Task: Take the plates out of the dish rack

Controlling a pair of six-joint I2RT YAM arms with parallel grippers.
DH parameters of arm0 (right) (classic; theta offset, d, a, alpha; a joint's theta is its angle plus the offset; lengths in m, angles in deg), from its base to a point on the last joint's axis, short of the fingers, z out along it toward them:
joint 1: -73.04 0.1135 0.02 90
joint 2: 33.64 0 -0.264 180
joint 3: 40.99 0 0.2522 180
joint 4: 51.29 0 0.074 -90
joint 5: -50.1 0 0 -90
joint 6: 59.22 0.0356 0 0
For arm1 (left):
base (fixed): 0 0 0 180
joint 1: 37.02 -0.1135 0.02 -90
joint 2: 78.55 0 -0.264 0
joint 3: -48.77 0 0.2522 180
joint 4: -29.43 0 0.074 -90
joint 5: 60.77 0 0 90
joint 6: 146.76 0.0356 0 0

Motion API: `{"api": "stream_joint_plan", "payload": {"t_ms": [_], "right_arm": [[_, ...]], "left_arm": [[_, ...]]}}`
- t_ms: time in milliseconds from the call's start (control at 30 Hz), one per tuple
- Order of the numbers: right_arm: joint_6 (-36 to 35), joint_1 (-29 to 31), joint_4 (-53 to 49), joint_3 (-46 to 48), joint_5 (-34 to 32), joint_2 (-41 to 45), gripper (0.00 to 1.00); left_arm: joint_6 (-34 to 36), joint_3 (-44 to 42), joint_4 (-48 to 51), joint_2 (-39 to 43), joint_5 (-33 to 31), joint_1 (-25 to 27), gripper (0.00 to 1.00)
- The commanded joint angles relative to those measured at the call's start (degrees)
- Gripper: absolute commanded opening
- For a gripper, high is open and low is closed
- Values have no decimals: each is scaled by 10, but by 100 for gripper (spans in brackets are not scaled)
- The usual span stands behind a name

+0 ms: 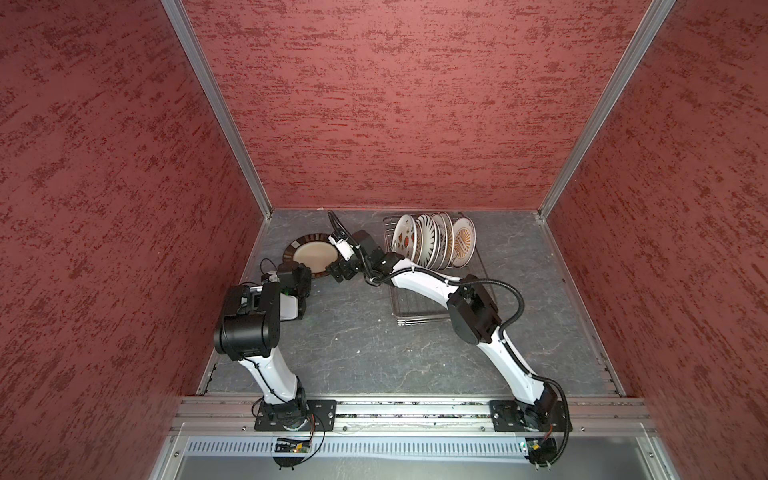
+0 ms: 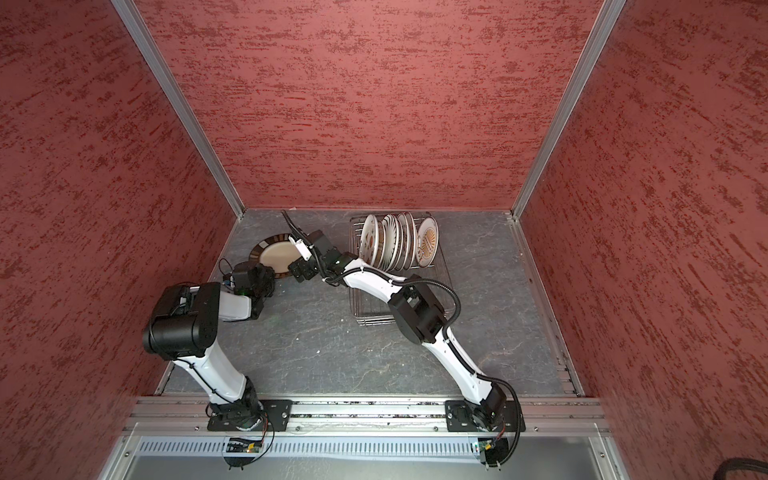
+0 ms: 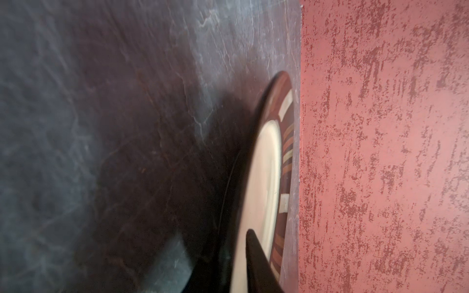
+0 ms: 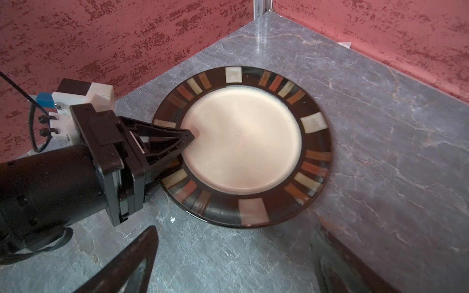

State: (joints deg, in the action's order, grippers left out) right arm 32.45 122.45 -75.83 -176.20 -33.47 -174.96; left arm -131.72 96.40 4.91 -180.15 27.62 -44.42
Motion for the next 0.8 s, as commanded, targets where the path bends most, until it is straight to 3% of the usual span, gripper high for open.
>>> {"api": "stream_joint_plan", "payload": {"t_ms": [0,300,433,667,767], "right_arm": [[-5,1,25,-9,-11,-17,95],[-6,1,21,-8,-14,-13,95],[-3,1,20,-6,-13,-12,95],[4,1,23,-6,-9,-8,95],[9,1,23,-5,-11,-6,95]], "left_arm": [[3,19,-42,-12,-3,-3,24],[0,20,-35,-13,-13,-4,30],[10,20,-28,-5,-21,2,44],[9,11,-21,1,-15,-6,50],[9,2,-21,11,-23,-6,61]]}}
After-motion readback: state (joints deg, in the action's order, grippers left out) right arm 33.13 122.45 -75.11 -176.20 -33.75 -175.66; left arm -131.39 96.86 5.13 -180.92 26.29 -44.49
